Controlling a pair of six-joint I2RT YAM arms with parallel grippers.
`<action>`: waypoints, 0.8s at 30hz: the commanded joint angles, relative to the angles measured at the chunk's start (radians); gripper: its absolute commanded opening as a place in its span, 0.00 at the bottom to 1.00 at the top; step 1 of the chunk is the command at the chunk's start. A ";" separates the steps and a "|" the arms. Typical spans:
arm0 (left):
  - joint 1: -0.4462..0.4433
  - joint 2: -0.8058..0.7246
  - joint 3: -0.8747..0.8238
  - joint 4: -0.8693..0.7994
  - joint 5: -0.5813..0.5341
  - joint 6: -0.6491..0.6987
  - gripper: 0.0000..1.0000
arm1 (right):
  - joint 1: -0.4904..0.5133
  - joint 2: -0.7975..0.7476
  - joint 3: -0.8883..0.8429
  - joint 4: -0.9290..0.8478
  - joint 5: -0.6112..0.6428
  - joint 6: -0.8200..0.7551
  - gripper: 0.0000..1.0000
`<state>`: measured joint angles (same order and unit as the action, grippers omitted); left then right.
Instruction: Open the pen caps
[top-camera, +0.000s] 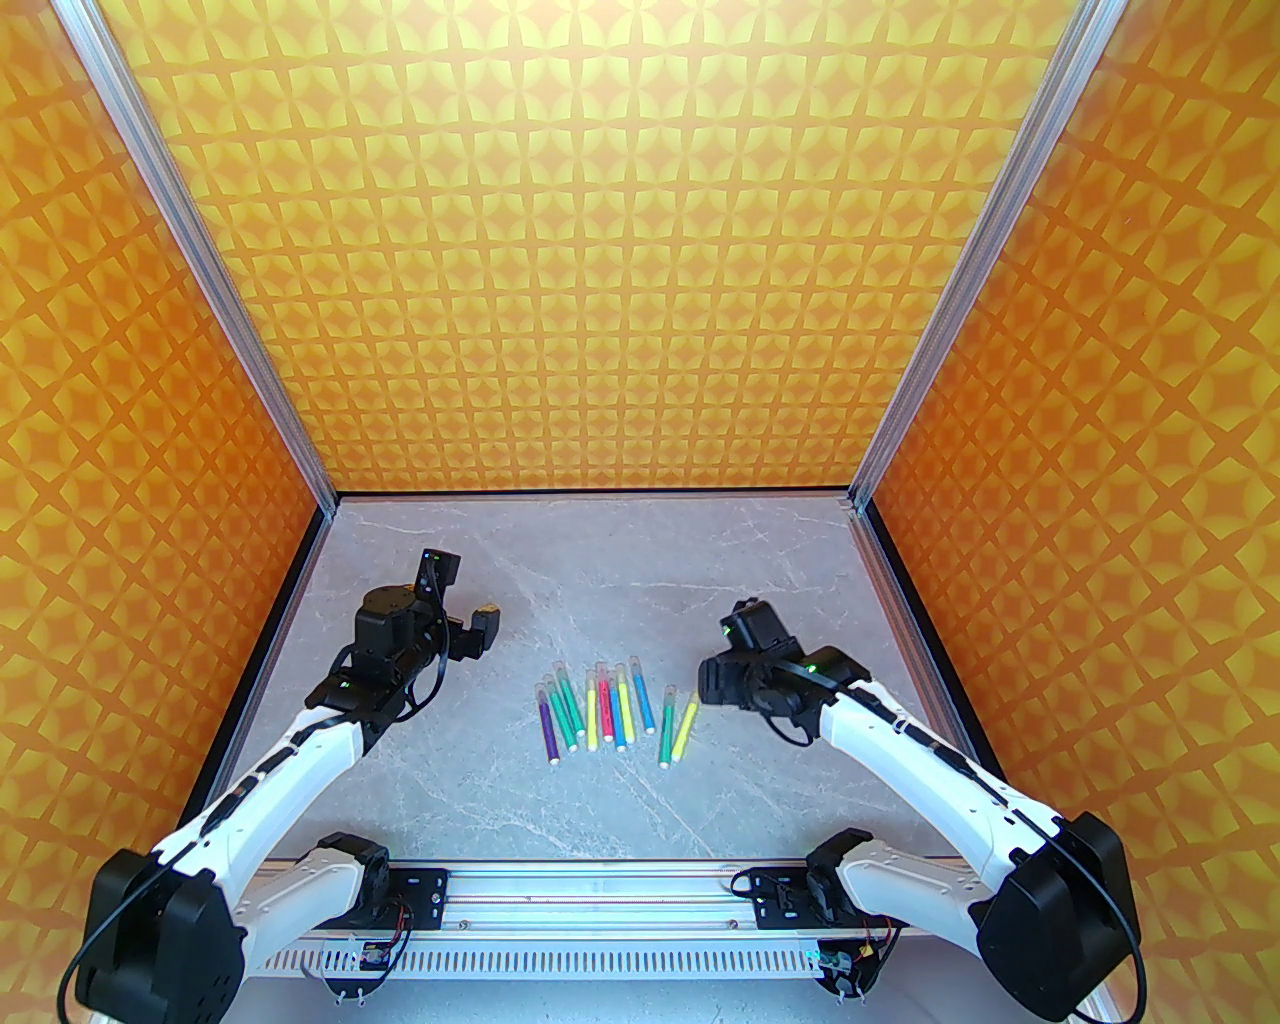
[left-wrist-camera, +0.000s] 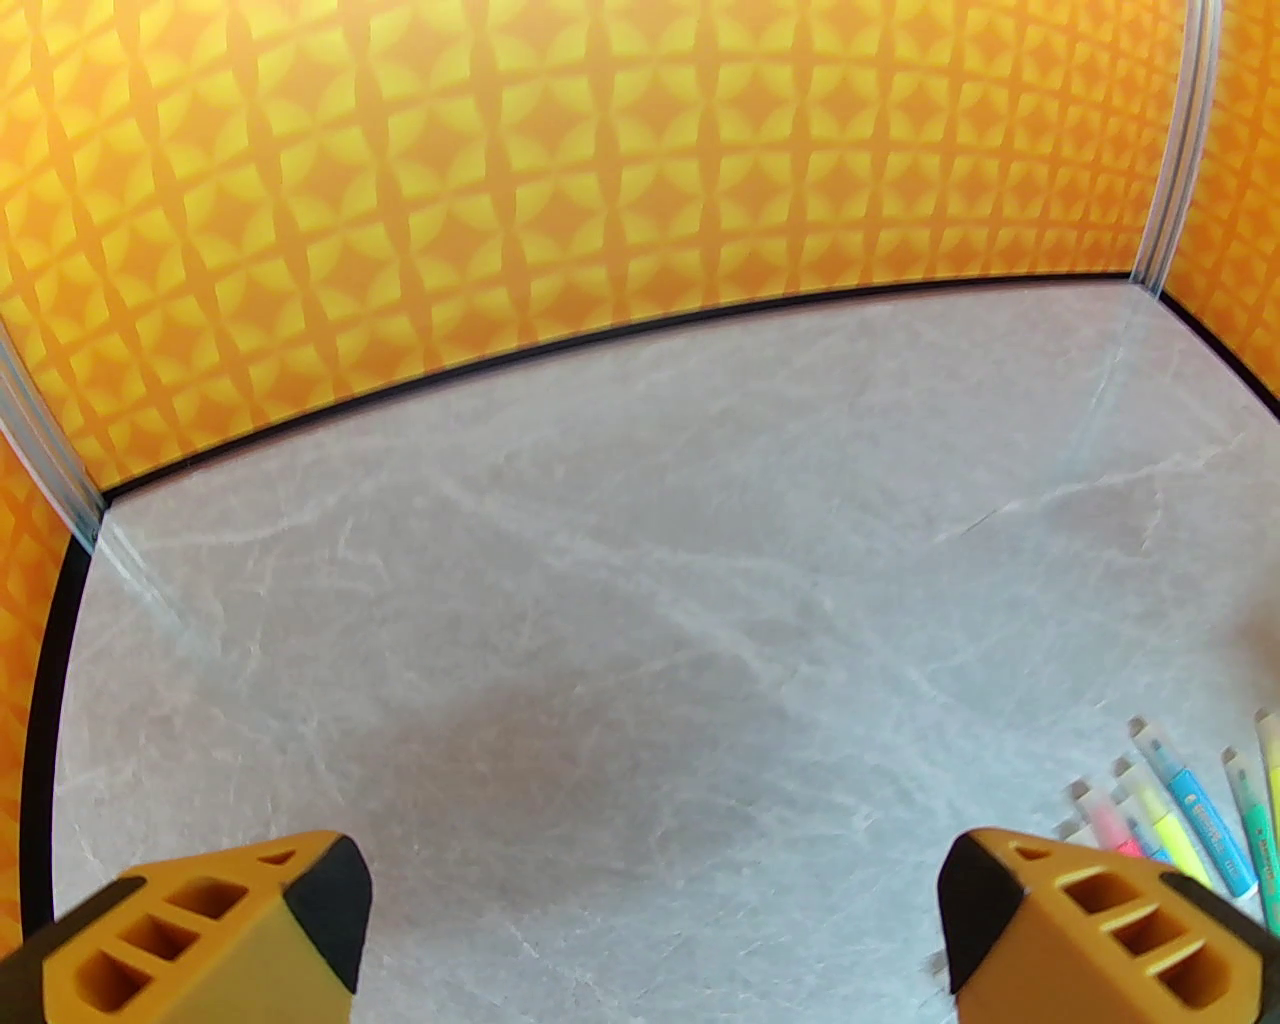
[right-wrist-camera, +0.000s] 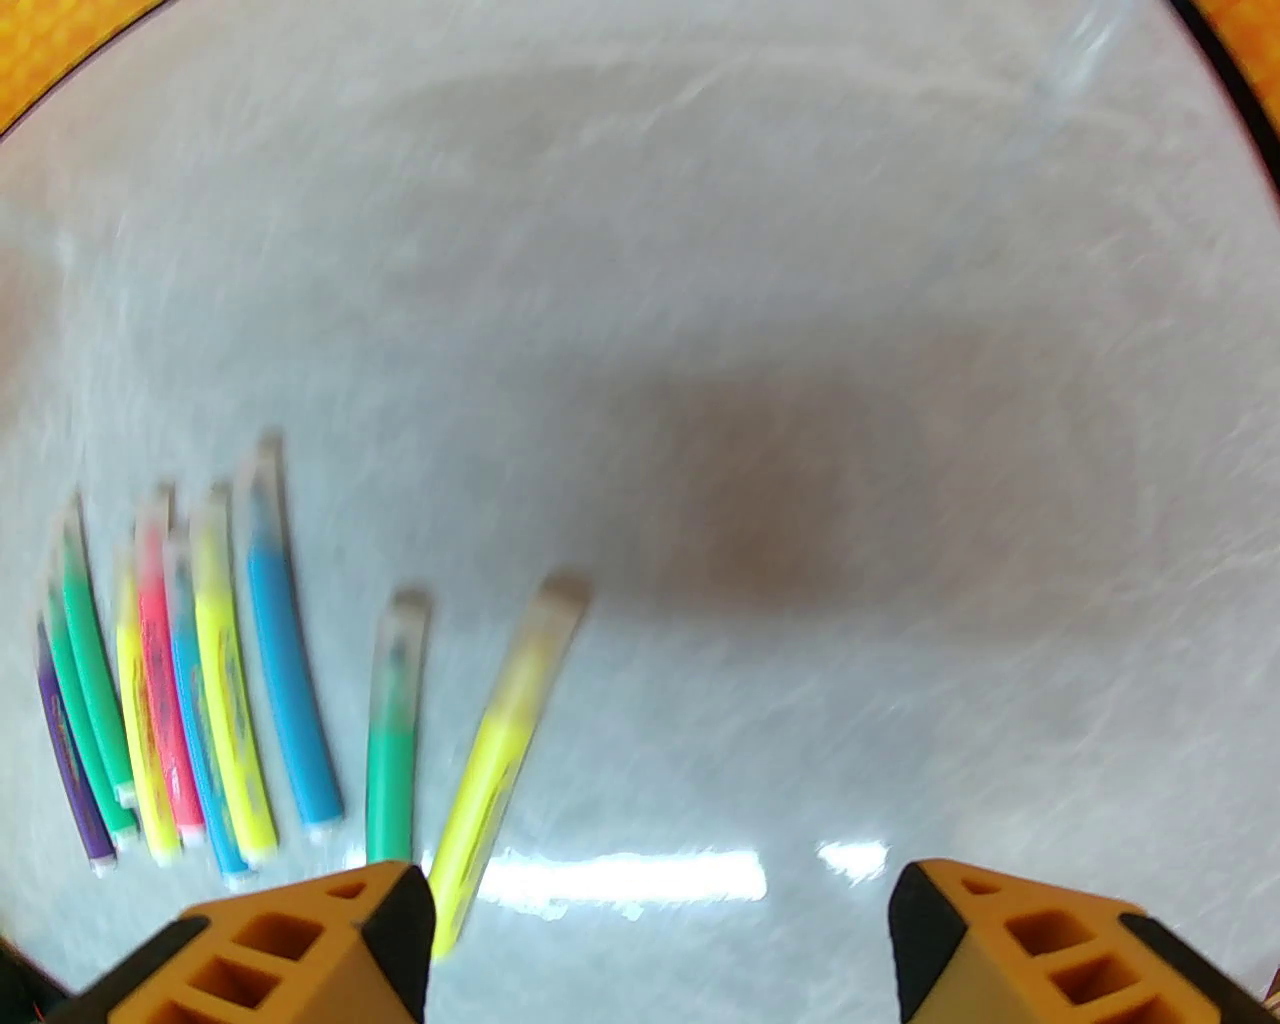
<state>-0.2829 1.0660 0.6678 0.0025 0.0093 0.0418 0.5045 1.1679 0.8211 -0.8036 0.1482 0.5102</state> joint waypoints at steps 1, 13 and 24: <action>-0.012 -0.023 -0.017 -0.016 0.003 0.007 0.99 | 0.035 0.035 -0.016 -0.025 -0.047 0.070 0.73; -0.027 -0.057 -0.041 0.004 0.003 0.018 0.99 | 0.072 0.136 -0.060 0.106 -0.134 0.147 0.61; -0.031 -0.057 -0.053 0.014 0.006 0.030 0.99 | 0.087 0.223 -0.070 0.192 -0.157 0.182 0.55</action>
<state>-0.3069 1.0256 0.6327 0.0051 0.0093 0.0544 0.5816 1.3651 0.7616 -0.6601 0.0124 0.6640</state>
